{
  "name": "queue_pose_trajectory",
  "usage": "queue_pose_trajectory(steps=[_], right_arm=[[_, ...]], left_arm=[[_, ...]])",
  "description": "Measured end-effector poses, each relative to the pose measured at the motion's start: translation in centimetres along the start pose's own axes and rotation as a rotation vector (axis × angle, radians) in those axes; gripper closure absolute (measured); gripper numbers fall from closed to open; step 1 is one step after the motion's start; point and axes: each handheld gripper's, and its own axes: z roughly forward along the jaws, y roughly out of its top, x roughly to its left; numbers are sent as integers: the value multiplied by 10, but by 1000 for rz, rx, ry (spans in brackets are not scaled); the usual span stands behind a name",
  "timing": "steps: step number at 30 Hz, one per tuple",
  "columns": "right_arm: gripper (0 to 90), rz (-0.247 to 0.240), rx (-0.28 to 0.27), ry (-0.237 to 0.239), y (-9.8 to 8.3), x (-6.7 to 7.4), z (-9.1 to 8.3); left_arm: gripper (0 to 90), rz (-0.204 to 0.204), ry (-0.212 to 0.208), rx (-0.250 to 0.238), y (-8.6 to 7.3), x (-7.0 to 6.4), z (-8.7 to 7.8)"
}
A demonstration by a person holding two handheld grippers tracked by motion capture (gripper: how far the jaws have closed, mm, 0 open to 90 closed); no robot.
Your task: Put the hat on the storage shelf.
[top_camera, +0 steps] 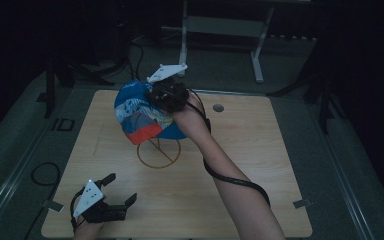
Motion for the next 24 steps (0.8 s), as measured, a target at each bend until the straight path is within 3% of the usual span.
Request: queue_pose_trajectory(steps=[14, 16, 20, 24], right_arm=[[900, 64, 2, 16, -36, -15, -15], [900, 102, -10, 27, -46, -20, -17], [900, 124, -19, 41, -54, -23, -19], [833, 140, -29, 50, -61, -24, -20]], left_arm=[[20, -1, -11, 16, -2, -1, 2], [20, 0, -14, 18, -3, -1, 3], [20, -2, -18, 21, -3, -2, 4], [20, -2, -19, 25, -4, -2, 4]])
